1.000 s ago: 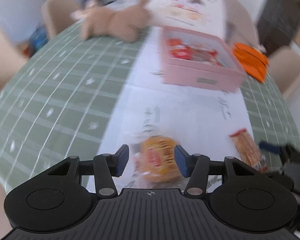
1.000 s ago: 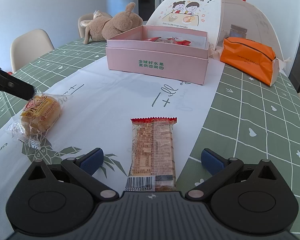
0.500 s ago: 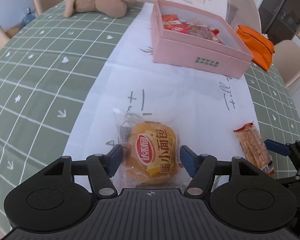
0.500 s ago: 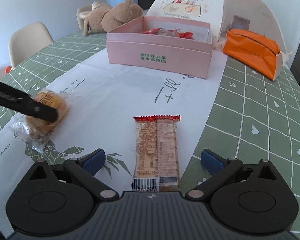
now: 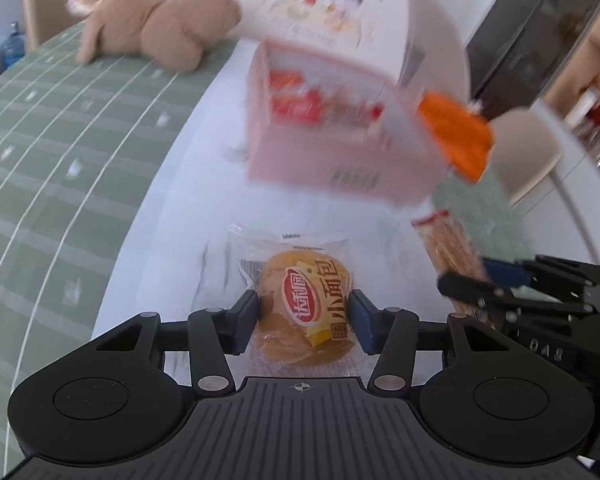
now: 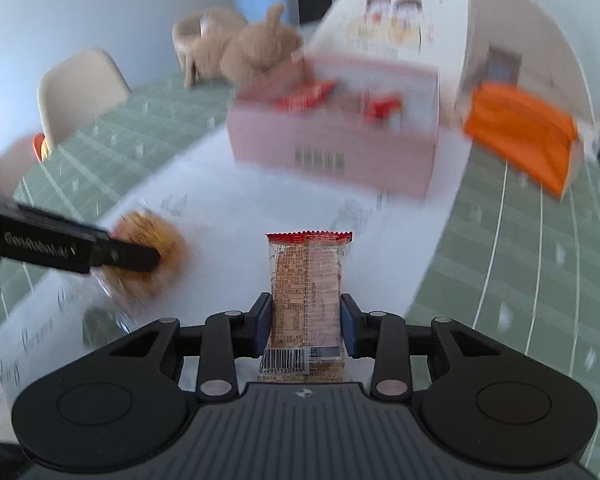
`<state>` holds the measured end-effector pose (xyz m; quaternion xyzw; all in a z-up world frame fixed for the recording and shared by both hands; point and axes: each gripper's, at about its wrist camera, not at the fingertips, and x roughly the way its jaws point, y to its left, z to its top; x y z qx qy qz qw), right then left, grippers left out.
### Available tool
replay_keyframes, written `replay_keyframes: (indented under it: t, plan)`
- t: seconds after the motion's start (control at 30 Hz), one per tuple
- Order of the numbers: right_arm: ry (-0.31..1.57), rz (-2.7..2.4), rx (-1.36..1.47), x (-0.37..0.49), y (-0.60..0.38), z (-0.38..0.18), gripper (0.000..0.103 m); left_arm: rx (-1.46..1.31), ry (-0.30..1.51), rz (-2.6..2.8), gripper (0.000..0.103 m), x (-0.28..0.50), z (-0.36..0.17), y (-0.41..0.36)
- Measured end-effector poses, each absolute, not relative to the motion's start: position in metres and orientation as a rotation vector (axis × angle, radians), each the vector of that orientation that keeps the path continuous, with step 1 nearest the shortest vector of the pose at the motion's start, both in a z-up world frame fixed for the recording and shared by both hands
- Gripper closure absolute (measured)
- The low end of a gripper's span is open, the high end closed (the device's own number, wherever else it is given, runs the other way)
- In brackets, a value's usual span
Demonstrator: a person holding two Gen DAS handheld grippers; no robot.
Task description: Organize snacks
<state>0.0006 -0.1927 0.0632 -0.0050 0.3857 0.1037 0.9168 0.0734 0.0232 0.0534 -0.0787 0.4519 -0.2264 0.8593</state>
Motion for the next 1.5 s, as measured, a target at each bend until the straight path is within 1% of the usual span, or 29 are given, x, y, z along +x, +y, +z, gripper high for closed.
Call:
replay_keyframes:
  t: [0.17, 0.27, 0.3, 0.4, 0.5, 0.53, 0.57, 0.6, 0.67, 0.73, 0.83, 0.9, 1.0, 1.07, 1.17, 1.3, 1.43, 1.5]
  plan:
    - [0.663, 0.169, -0.022, 0.057, -0.198, 0.108, 0.068, -0.229, 0.794, -0.556, 0.048, 0.124, 0.096, 0.018]
    - [0.621, 0.107, -0.045, 0.102, -0.200, 0.113, 0.068, -0.257, 0.712, -0.623, 0.048, 0.167, 0.112, 0.003]
    - [0.631, 0.085, -0.041, 0.120, -0.202, 0.110, 0.068, -0.262, 0.712, -0.648, 0.047, 0.186, 0.111, -0.004]
    - [0.691, 0.008, -0.009, 0.169, -0.207, 0.087, 0.068, -0.300, 0.802, -0.684, 0.048, 0.242, 0.090, -0.025]
    - [0.777, -0.029, -0.014, 0.198, -0.209, 0.058, 0.067, -0.286, 0.860, -0.643, 0.048, 0.269, 0.065, -0.035]
    - [0.759, -0.030, -0.013, 0.196, -0.210, 0.054, 0.065, -0.252, 0.868, -0.631, 0.048, 0.272, 0.061, -0.038]
    - [0.753, -0.035, -0.007, 0.193, -0.212, 0.054, 0.058, -0.200, 0.882, -0.619, 0.048, 0.274, 0.056, -0.043]
    - [0.764, -0.042, 0.004, 0.190, -0.215, 0.055, 0.048, -0.166, 0.890, -0.618, 0.044, 0.276, 0.052, -0.046]
    - [0.772, -0.032, 0.038, 0.184, -0.222, 0.057, 0.039, -0.131, 0.874, -0.637, 0.043, 0.275, 0.049, -0.049]
    - [0.758, -0.041, 0.038, 0.177, -0.226, 0.061, 0.039, -0.145, 0.844, -0.613, 0.049, 0.268, 0.054, -0.043]
    - [0.718, -0.030, 0.049, 0.162, -0.231, 0.075, 0.038, -0.214, 0.754, -0.564, 0.049, 0.244, 0.075, -0.027]
    - [0.684, -0.016, 0.064, 0.142, -0.232, 0.082, 0.029, -0.200, 0.697, -0.542, 0.049, 0.215, 0.089, -0.019]
    - [0.660, 0.018, 0.091, 0.113, -0.230, 0.086, 0.021, -0.122, 0.652, -0.485, 0.049, 0.161, 0.094, -0.009]
    - [0.675, 0.049, 0.092, 0.092, -0.227, 0.079, 0.020, -0.083, 0.667, -0.452, 0.049, 0.121, 0.082, -0.002]
    - [0.729, 0.100, 0.066, 0.066, -0.217, 0.059, 0.019, -0.077, 0.747, -0.374, 0.049, 0.072, 0.054, 0.008]
    - [0.803, 0.133, 0.000, 0.033, -0.202, 0.027, 0.019, -0.093, 0.820, -0.259, 0.049, 0.031, 0.019, 0.014]
    - [0.837, 0.149, 0.015, 0.014, -0.194, 0.009, 0.019, -0.066, 0.744, -0.192, 0.049, 0.003, 0.010, 0.006]
    - [0.807, 0.128, -0.008, 0.008, -0.190, 0.006, 0.019, -0.020, 0.710, -0.159, 0.049, -0.002, 0.008, -0.004]
